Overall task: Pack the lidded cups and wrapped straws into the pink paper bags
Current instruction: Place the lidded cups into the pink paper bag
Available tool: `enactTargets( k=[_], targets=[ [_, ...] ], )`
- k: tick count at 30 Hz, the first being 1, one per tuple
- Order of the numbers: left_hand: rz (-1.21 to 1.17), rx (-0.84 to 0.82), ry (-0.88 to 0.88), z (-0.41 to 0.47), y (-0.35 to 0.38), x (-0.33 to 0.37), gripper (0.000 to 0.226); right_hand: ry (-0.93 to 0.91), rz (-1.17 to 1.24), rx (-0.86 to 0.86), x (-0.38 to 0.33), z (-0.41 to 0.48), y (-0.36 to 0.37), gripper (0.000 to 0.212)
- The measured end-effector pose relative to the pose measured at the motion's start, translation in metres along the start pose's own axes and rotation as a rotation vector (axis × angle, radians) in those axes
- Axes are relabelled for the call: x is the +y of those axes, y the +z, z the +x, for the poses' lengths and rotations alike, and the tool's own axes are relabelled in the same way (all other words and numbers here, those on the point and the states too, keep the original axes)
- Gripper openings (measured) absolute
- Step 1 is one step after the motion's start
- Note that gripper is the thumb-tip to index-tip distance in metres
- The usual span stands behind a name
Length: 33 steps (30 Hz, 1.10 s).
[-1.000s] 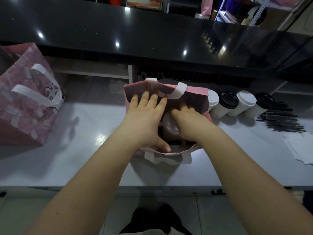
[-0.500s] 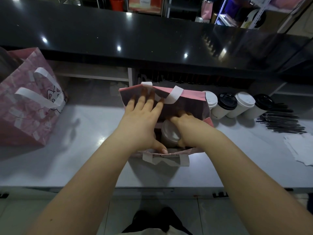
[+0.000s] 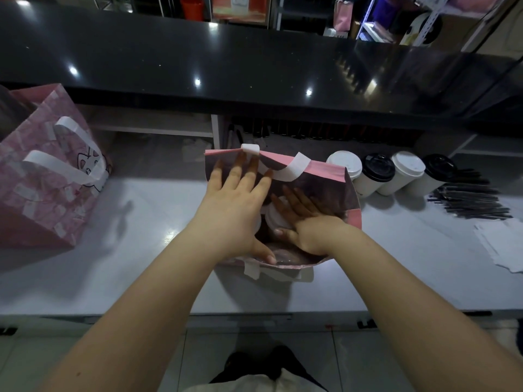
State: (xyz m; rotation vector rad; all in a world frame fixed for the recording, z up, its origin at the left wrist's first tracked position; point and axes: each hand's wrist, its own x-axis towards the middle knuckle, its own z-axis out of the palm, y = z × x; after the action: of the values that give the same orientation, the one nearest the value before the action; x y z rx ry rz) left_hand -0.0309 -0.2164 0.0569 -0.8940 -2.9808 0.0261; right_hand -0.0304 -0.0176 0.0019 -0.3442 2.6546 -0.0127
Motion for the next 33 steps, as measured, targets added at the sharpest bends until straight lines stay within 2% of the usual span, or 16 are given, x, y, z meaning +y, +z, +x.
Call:
enactTargets(
  k=[8,12,14,19,23,27,33],
  targets=[
    [-0.009,-0.010,0.006,0.009,0.002,-0.002,0.135,0.029,0.008,-0.020,0.003,0.007,0.015,0.072],
    [-0.060,0.050,-0.020,0.016,-0.001,-0.001,0.103,0.030,0.072,-0.010,0.000,0.005,-0.004,0.075],
    [-0.072,0.103,-0.029,0.017,-0.004,-0.001,0.085,0.018,0.113,0.064,-0.003,0.001,-0.022,0.076],
    [-0.110,0.191,-0.056,0.010,-0.014,0.000,0.059,-0.054,0.269,0.270,-0.008,-0.025,-0.065,0.048],
    [-0.151,0.241,-0.095,0.011,-0.032,0.013,0.041,-0.065,0.303,0.462,-0.005,-0.055,-0.084,0.023],
    [-0.170,0.280,-0.092,0.017,-0.049,0.048,0.035,-0.006,0.303,0.679,0.007,-0.092,-0.083,0.019],
    [-0.239,0.339,-0.005,0.036,-0.071,0.144,0.035,0.128,0.259,0.853,0.065,-0.176,-0.060,0.024]
  ],
)
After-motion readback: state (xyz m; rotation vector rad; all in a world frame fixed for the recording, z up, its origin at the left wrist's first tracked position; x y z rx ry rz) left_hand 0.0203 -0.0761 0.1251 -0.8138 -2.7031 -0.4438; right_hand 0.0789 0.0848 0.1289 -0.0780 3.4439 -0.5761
